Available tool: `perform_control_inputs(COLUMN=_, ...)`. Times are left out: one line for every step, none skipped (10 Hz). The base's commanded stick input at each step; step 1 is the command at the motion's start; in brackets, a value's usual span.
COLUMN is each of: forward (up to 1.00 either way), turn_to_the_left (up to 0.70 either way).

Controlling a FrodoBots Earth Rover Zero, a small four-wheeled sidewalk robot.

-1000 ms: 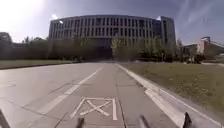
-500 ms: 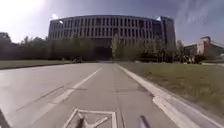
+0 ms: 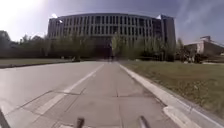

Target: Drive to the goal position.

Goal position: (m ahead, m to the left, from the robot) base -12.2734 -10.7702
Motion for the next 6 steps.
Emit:
perform_control_inputs(forward=0.7, turn_to_the_left=0.0)
perform_control_inputs(forward=0.7, turn_to_the_left=0.0)
perform_control_inputs(forward=0.7, turn_to_the_left=0.0)
perform_control_inputs(forward=0.7, turn_to_the_left=0.0)
perform_control_inputs(forward=0.7, turn_to_the_left=0.0)
perform_control_inputs(forward=0.7, turn_to_the_left=0.0)
